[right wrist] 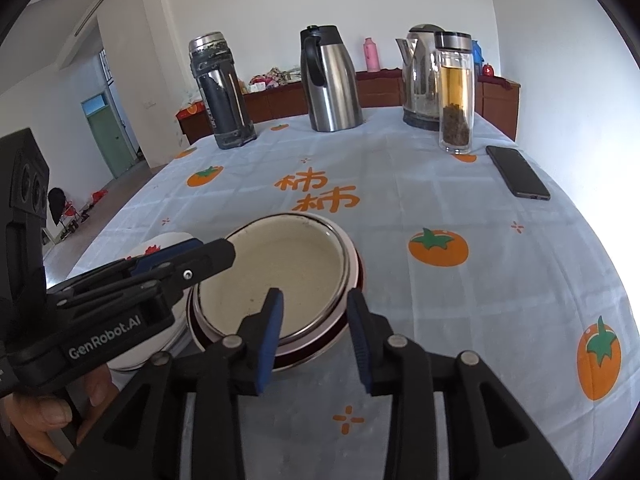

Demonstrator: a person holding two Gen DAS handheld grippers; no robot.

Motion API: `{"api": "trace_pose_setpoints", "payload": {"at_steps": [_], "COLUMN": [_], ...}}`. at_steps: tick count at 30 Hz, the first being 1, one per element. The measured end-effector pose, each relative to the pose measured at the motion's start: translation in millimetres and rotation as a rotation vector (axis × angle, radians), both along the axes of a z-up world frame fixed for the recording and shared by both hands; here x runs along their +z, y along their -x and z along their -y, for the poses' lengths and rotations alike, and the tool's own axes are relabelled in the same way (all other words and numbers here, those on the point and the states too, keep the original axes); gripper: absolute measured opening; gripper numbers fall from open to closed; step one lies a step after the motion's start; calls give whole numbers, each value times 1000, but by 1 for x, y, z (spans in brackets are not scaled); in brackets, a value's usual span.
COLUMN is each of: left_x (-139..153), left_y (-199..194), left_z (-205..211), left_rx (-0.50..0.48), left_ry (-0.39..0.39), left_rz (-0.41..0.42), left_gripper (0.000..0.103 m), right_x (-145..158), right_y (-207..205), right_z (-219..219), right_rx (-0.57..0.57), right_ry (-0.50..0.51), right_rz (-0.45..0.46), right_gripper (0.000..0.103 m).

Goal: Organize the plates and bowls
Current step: 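Regrip the nested bowl stack rim with both tools, then lift the nested bowl stack with both tools and carry it over the red-flower plate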

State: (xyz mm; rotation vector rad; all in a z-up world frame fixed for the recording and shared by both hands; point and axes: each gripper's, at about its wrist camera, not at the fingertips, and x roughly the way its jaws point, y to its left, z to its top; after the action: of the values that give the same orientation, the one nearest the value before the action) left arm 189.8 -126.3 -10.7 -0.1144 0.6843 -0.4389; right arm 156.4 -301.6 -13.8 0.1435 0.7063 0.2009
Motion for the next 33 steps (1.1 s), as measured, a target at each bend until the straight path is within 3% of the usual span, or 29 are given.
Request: {"api": "trace_pose_setpoints", "payload": {"at_steps": [2,7,12,17,24,28,30,31,33], "left_x": [4,5,1,-3,-13,-16,-18,-19,-22], "left_y": [2,2,-3,-9,-15,-16,-16,-16,-18], "left_z": [-3,-6,-8,-9,-6,-3,0,1,2], "left_rx": [13,25,25,23,21,-5,-14,-21,-24], "left_ry": [12,22,9,-6,-32,-17,-27,-25,-33], "left_rz": [20,31,11,-21,-59,-80,-90,-98,-114], "left_gripper": [64,65,65,65,65,65,60,53,51], "right_x": [2,4,0,2,-3,-10,-14,-15,-16], "right_y": [2,3,0,-2,-12,-17,-20,-20,-22], "right_z": [0,4,12,18,10,9,10,10,9], "right_rx": [-5,-25,-80,-75,-31,-28,-21,-19,-10], "right_ry": [4,5,32,36,28,23,5,3,-5], "right_rz": [15,32,17,17,-14,-41,-54,-57,-64], "right_gripper": [46,65,66,64,46,44,44,42,38]}}
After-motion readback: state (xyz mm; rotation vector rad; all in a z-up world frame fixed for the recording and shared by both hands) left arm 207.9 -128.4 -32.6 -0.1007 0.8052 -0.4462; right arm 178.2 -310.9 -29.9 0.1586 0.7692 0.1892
